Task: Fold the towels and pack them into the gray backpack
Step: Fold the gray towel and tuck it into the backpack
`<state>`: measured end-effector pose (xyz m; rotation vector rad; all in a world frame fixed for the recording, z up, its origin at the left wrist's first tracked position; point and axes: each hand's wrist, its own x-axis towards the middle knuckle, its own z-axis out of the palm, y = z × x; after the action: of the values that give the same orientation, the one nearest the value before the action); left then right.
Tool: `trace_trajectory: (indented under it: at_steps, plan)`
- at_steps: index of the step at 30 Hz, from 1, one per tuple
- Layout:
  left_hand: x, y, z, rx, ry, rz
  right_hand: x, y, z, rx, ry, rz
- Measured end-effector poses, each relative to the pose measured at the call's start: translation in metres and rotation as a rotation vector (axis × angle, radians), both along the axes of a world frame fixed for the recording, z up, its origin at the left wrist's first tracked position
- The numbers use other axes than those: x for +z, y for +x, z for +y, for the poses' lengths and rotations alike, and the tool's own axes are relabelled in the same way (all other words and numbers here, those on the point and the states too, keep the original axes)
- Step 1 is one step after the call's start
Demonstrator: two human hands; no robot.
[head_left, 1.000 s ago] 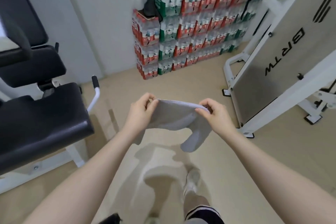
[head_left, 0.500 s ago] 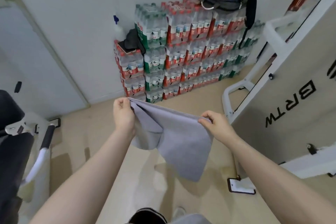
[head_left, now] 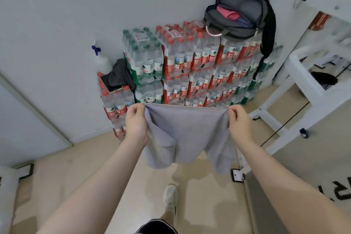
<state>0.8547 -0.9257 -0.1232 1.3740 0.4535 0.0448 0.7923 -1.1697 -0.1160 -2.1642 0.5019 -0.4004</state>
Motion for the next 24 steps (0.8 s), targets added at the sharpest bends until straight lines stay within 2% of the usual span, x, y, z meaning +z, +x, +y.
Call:
trace_trajectory:
  at_steps: [4, 13, 19, 24]
  plan:
    - [0.034, 0.095, -0.021, -0.049, 0.121, -0.148, 0.028, 0.109, -0.019, -0.104, 0.193, -0.086]
    - [0.076, 0.279, -0.033, 0.061, 0.366, -0.267, 0.074, 0.317, -0.056, -0.018, 0.159, -0.293]
    - [0.102, 0.387, -0.029, 0.224, 0.576, -0.382, 0.107, 0.463, -0.067, 0.115, -0.004, -0.419]
    - [0.097, 0.474, -0.022, 0.268, 0.851, -0.29, 0.111, 0.582, -0.075, 0.3, -0.2, -0.343]
